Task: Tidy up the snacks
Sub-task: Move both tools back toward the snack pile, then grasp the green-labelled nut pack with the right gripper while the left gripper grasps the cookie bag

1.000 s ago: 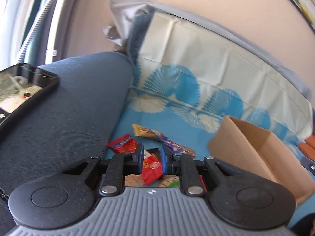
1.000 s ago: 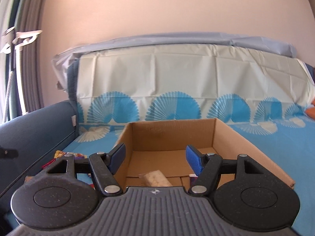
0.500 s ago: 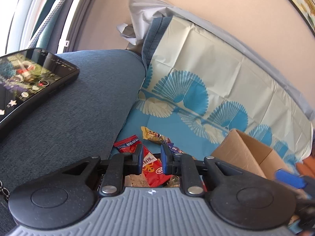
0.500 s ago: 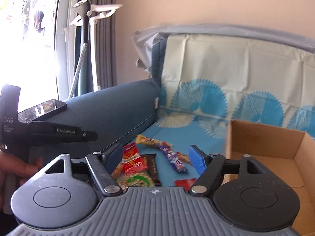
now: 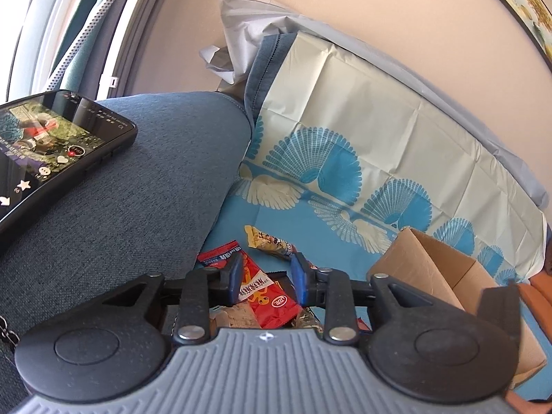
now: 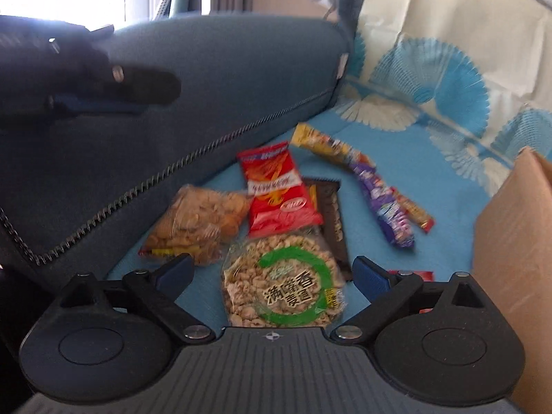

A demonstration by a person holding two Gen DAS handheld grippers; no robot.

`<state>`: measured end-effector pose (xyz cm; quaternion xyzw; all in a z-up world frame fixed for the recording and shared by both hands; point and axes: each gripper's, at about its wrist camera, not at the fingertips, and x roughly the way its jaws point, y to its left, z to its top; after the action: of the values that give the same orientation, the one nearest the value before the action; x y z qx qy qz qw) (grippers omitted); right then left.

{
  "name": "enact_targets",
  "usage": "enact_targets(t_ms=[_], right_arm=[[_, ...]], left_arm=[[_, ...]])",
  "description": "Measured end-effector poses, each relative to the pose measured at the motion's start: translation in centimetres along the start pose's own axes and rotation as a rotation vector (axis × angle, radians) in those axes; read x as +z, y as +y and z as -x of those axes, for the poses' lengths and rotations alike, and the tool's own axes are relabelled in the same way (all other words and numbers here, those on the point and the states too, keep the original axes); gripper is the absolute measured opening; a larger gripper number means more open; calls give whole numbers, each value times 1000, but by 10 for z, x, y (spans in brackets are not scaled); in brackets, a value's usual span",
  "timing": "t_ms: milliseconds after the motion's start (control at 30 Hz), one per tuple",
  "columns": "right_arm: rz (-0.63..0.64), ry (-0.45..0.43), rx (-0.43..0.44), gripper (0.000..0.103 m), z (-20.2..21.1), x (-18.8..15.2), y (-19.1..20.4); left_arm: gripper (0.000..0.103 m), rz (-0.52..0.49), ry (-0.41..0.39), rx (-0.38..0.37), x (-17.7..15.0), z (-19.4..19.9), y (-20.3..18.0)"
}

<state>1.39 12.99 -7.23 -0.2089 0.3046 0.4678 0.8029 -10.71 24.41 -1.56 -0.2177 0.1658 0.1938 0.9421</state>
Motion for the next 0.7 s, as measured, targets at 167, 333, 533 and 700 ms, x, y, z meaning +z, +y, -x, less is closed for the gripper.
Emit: enact_targets(t_ms=[167,333,533,700], right_arm=[[65,39,11,81,-13,-2,0],[73,11,25,80,8,-9,-1],[7,47,-15,81,59,-29,0],[-44,43,-25,81,90,-63,0]], left_arm=[[35,5,7,-4,1,-2,2],[35,-11,29,9,0,-5,-1],[59,-151,187,66,-7,-32,-22],[75,-303,352,167,-20,-65,-43]])
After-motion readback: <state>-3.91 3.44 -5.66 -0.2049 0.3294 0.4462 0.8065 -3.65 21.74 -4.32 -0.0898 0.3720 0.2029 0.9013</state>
